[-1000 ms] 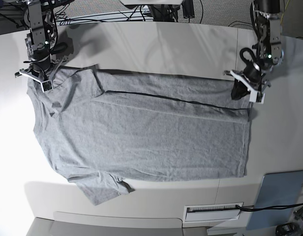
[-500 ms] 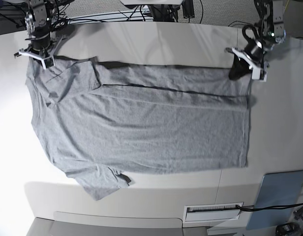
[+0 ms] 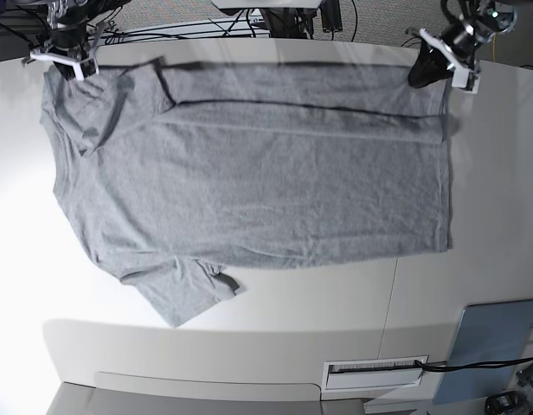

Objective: Fold the T-shirt properly
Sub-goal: 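Drag the shirt toward the robot with both grippers, then release, then move both grippers along the shirt sides to the hem corners and grasp, then lift the hem with both grippers and fold it over toward the collar, then release the hem and move the right gripper to the sleeve end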

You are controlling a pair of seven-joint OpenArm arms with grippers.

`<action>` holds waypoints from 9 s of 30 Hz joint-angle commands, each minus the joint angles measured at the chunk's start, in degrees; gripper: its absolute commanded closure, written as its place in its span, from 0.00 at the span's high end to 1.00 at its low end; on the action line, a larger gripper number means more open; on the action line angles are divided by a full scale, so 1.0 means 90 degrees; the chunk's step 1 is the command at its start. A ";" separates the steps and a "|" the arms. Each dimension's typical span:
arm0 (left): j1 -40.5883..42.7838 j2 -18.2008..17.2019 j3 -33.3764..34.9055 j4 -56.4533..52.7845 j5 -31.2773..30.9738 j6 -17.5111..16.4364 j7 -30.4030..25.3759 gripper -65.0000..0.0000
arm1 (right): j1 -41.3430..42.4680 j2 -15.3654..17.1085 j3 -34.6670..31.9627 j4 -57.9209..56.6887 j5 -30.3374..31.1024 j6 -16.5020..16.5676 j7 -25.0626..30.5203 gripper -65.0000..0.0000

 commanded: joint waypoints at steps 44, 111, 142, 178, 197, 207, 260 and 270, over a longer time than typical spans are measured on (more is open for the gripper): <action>-0.0209 -0.1202 -0.0279 0.1824 -0.0449 0.1613 0.0770 0.44 | 0.0709 -0.0253 0.1562 0.2084 0.0578 0.0748 -0.0799 0.30; -0.6989 -0.0634 0.1681 -0.4294 0.0102 0.1336 0.2936 0.00 | 0.5115 -0.0580 0.1542 -0.0206 0.2460 0.2953 -0.1678 0.54; -0.6992 -0.0639 0.1681 -0.4294 0.0313 0.1336 0.3096 0.00 | 1.0545 -0.0614 -0.1290 -0.8718 0.2271 0.3490 -0.0988 0.35; -0.5586 -0.1571 0.1523 -0.2336 -0.1336 0.1192 0.3419 0.00 | 0.6773 0.0155 -0.0041 -0.1214 0.1948 0.2620 -0.3215 0.00; -0.3249 -0.1467 -0.0255 -0.1061 -0.2565 0.0527 0.3813 0.00 | 0.3099 0.0015 0.1496 0.1848 0.1911 0.2453 -0.3281 0.00; -0.3196 -0.1464 -0.0255 -0.1069 -0.2480 0.0529 0.4041 0.00 | 0.2380 0.0015 0.1506 0.1797 0.1581 0.2278 -0.3288 0.00; -0.3235 -0.1467 -0.0255 -0.1061 -0.2273 0.0527 0.4367 0.52 | 0.7315 0.0029 -0.0355 -0.2620 0.4182 0.3009 -0.4121 0.31; -0.3235 -0.1467 -0.0255 -0.1061 -0.2276 0.0527 0.4364 0.52 | 0.7495 0.0029 -0.0954 -0.3242 0.4184 0.3106 -0.4257 0.27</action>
